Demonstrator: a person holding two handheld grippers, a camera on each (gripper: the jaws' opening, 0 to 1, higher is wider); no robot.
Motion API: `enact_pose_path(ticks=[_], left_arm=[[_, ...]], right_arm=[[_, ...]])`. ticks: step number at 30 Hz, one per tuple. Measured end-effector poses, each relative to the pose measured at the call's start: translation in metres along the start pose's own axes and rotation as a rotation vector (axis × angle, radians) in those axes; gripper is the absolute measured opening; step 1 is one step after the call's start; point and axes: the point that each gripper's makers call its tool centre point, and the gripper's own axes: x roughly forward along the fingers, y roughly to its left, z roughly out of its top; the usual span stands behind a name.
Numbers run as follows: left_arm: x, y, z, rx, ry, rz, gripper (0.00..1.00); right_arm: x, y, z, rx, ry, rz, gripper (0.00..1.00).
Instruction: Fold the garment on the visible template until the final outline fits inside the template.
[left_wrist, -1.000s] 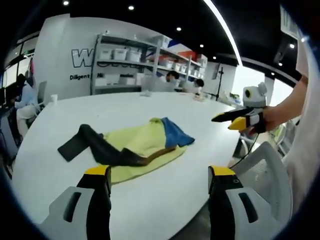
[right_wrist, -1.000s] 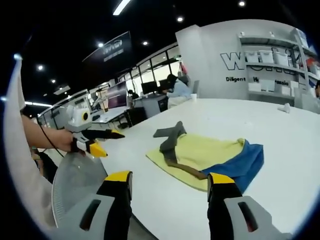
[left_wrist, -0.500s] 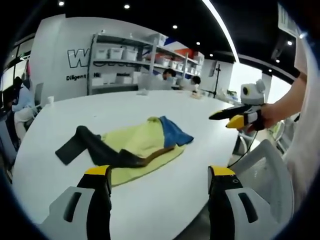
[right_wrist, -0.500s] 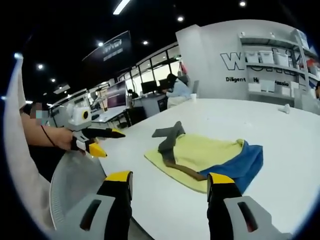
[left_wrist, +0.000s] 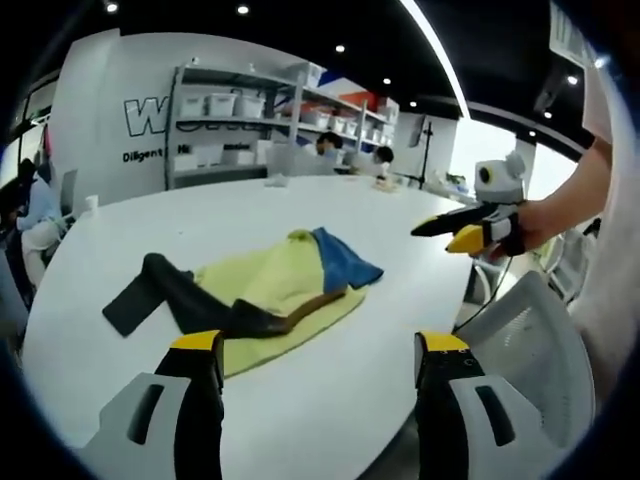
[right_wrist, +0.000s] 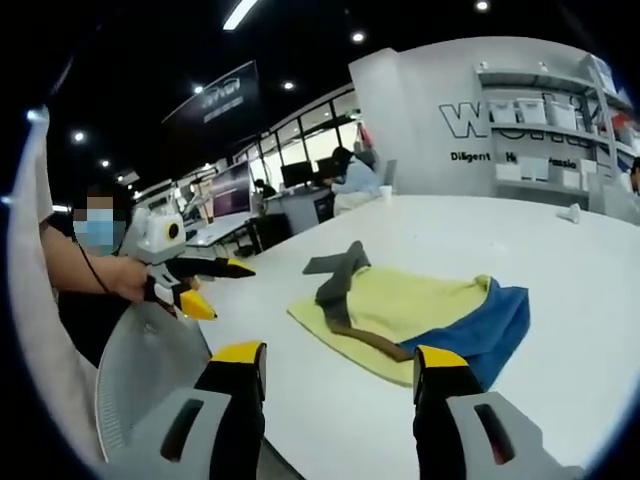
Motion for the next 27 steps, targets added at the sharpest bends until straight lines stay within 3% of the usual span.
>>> enact_pose_path(ticks=[27], left_arm=[[0.014, 0.001, 0.001, 0.004, 0.012, -0.041, 0.75]], right_arm=[[0.003, -0.001, 0.003, -0.008, -0.016, -0.005, 0.59]])
